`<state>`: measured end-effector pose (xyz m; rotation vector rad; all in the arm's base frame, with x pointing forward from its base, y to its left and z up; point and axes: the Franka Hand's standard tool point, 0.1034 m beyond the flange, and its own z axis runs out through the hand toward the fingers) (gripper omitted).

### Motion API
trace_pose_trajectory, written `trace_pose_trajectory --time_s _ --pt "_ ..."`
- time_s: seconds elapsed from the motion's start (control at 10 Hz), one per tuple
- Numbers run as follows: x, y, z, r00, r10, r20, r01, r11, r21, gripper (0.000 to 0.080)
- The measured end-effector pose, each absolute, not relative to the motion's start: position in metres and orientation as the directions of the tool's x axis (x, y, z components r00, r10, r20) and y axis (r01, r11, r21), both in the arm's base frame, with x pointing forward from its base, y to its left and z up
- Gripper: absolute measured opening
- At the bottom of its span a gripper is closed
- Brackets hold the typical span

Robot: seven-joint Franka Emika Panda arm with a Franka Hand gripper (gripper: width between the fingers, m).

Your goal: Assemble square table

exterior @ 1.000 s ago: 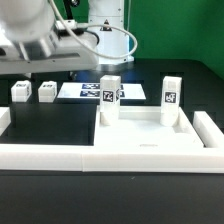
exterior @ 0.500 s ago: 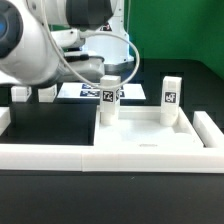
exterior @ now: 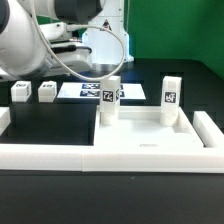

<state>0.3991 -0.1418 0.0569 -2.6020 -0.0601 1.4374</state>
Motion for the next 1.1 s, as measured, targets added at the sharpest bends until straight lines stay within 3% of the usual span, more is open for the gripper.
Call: trace_pose_trajectory --time_s 0.5,0.7,1.1 --pt "0.399 -0.140 0.054 0.542 0.138 -0.829 -0.027 -0.983 -0.181 0.0649" --pt "0.387 -0.145 0.050 0.562 0.076 -0.823 -0.046 -0.991 -0.123 0.0649" --pt "0.368 -0.157 0.041 0.601 0.060 -0.797 -0.054 -0.992 -0.115 0.0649"
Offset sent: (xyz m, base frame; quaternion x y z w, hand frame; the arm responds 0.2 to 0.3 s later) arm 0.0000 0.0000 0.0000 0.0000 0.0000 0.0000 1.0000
